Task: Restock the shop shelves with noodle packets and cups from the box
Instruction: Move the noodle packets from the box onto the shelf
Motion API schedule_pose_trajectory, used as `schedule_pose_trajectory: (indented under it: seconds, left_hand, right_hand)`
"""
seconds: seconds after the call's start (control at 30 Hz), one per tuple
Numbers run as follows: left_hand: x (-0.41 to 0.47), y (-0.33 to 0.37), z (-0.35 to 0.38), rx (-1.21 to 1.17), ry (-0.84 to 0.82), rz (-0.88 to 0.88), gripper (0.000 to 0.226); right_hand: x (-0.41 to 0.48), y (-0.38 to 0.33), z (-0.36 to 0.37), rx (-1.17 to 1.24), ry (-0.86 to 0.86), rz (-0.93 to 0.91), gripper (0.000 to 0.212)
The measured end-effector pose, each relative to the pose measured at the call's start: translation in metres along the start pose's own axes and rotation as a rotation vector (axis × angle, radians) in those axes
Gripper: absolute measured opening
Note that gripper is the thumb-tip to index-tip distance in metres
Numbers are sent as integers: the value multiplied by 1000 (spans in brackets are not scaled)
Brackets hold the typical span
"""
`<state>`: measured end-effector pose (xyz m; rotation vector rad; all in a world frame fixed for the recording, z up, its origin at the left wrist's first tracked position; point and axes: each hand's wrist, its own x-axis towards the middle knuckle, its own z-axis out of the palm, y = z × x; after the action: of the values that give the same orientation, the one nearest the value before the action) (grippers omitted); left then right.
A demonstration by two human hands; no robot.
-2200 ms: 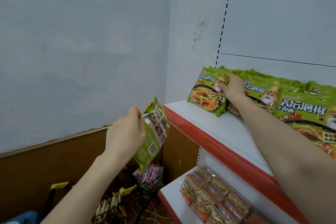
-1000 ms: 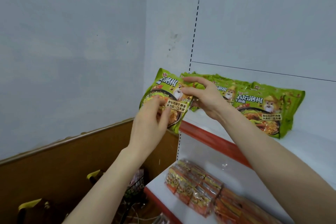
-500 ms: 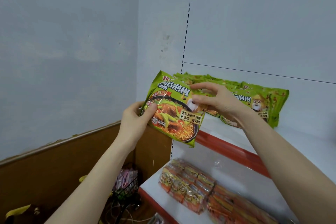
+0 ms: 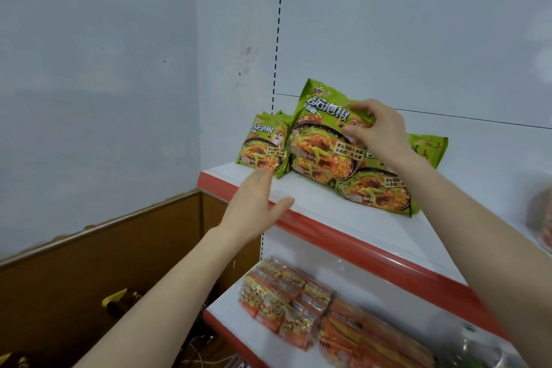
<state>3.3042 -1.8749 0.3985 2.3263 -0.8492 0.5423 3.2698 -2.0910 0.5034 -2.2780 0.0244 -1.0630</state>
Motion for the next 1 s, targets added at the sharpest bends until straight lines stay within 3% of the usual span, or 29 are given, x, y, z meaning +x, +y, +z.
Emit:
schedule_pose_trajectory:
  seconds: [0.1,0.27,0.67,1.0]
  left_hand:
    - [10,-2,19,220,-207,72,81]
    - [19,-8,38,341,-355,108,79]
    - [19,-6,40,326,-333,89,65]
    - [19,-6,41,322,-338,85,67]
  right_hand:
    - [18,22,6,-33,-14,29,42]
    - [36,39,35,-143,-92,-7,44]
    - [47,57,72,-220,-309,31,47]
    - [49,65,67,-388,-293,6,47]
